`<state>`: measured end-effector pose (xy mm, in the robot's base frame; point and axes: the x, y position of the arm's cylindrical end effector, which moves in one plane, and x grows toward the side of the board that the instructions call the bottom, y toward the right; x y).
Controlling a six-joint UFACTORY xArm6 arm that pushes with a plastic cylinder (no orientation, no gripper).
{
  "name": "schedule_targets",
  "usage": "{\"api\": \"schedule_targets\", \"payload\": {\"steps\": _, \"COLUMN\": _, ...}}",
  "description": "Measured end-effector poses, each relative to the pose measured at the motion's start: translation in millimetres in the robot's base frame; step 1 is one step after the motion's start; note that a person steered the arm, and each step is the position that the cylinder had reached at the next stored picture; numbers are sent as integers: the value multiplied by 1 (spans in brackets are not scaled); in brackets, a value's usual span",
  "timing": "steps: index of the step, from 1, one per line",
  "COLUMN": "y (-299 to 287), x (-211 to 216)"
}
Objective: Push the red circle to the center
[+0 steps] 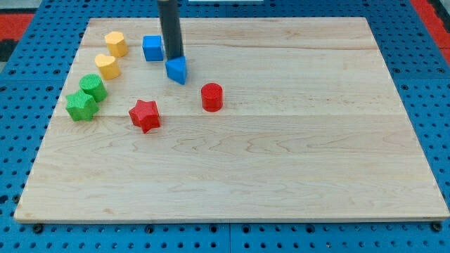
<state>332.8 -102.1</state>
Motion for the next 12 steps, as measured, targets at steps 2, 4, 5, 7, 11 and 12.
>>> {"api": "schedule_targets", "payload": {"steps": 2, "y": 12, "x": -37}}
{"api": "schedule_targets", "payload": {"steps": 4, "y": 154, "x": -26}}
{"api": "schedule_targets", "payload": {"steps": 5, "y": 178, "x": 57}}
{"api": "schedule_targets", "payload": {"steps": 7, "y": 63, "x": 180}}
{"api": "schedule_targets", "payload": {"steps": 11, "y": 81, "x": 6}}
{"api": "schedule_targets", "payload": {"steps": 12, "y": 47, "x": -34}}
